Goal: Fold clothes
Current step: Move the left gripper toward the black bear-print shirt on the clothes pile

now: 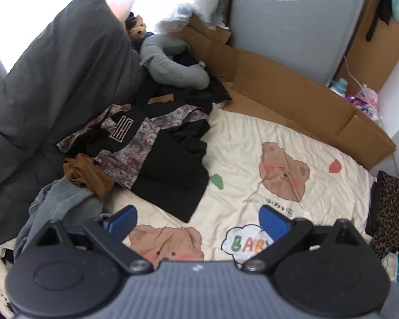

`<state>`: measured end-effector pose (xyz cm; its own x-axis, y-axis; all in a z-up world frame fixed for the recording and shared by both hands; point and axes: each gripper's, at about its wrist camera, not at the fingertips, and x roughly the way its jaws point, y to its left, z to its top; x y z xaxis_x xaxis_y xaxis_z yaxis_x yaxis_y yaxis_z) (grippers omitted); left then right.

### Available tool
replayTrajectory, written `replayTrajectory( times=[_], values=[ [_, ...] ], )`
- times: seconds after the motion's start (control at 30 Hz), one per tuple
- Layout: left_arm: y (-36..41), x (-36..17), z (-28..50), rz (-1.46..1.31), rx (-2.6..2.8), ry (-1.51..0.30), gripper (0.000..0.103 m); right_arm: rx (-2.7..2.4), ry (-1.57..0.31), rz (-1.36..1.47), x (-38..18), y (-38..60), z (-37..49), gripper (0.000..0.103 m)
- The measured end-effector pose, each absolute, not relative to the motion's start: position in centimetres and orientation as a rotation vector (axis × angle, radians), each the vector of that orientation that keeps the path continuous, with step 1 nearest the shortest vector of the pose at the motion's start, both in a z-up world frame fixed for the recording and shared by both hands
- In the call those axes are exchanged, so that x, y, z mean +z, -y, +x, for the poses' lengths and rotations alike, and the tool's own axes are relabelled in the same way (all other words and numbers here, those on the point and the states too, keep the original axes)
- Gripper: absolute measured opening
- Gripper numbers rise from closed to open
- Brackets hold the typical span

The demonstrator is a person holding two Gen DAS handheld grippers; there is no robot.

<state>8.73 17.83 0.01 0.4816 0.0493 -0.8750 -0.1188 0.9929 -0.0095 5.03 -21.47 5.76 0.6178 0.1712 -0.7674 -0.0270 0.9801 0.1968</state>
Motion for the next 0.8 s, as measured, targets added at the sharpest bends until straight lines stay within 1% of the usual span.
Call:
replayTrajectory(
  times=[0.33,0.8],
  values=[
    [-20.5,-1.2,10.3,-0.055,0.155,-1.071,0.099,0.129,-0.939,0.141,2.6,19.8,7.2,0.092],
    [-24.5,-4.0,12.2,-0.126,0.205,-1.050,0.097,0.218,-0.960,0.153,0.8,18.1,12.3,0.092]
  ],
)
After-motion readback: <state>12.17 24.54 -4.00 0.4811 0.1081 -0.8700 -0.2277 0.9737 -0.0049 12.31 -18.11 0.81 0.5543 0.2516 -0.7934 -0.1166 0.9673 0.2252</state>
